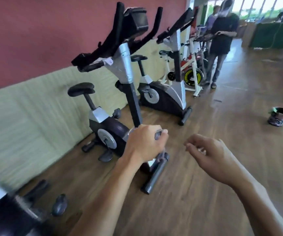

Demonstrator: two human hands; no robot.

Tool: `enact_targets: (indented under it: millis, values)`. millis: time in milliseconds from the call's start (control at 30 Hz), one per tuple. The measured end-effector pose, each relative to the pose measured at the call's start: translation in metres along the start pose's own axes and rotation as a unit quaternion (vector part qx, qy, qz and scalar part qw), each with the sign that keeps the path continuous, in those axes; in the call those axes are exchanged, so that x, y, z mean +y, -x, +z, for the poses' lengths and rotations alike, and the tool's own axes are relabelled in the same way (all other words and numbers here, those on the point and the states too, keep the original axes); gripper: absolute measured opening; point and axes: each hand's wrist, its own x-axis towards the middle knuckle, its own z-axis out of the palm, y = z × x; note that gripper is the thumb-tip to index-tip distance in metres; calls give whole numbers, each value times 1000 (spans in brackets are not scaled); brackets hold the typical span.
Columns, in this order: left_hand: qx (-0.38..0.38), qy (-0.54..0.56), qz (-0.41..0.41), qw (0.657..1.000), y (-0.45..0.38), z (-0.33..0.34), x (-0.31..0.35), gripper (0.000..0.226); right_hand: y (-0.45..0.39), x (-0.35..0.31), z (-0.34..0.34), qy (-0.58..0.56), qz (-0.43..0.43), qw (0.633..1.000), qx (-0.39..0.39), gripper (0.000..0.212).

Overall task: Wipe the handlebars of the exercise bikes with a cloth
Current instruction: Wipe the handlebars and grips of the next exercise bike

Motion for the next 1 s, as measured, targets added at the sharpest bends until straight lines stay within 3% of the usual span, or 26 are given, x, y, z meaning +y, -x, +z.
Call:
enact_targets:
  millis: [200,300,333,367,467,533,667,767,867,1000]
  values:
    - [80,-20,-202,976,-31,-19,-71,40,-149,-18,58,-75,-155,971,-165,14]
    - [64,36,-330,941,-37,-34,-113,14,-195,-55,105,-165,-211,925,-270,16]
    - [65,67,-379,921,-40,-39,-129,12,-205,-69,120,-199,-219,903,-312,21]
    - [78,94,-408,905,-42,-44,-144,28,-214,-83,136,-228,-225,881,-348,28]
    - [87,137,-391,906,-29,-60,-176,55,-236,-120,183,-298,-218,825,-428,37]
    - [99,137,-373,912,-17,-69,-186,69,-250,-139,211,-322,-197,814,-441,34]
    - [207,98,-391,892,-4,-81,-202,90,-276,-174,248,-331,-218,790,-468,16]
    - [315,159,-432,830,4,-92,-203,77,-288,-196,268,-400,-209,732,-511,14]
    - [391,185,-476,765,5,-104,-198,38,-296,-215,284,-445,-237,658,-560,20]
    - [497,142,-489,703,3,-109,-191,23,-309,-246,294,-404,-341,626,-574,23]
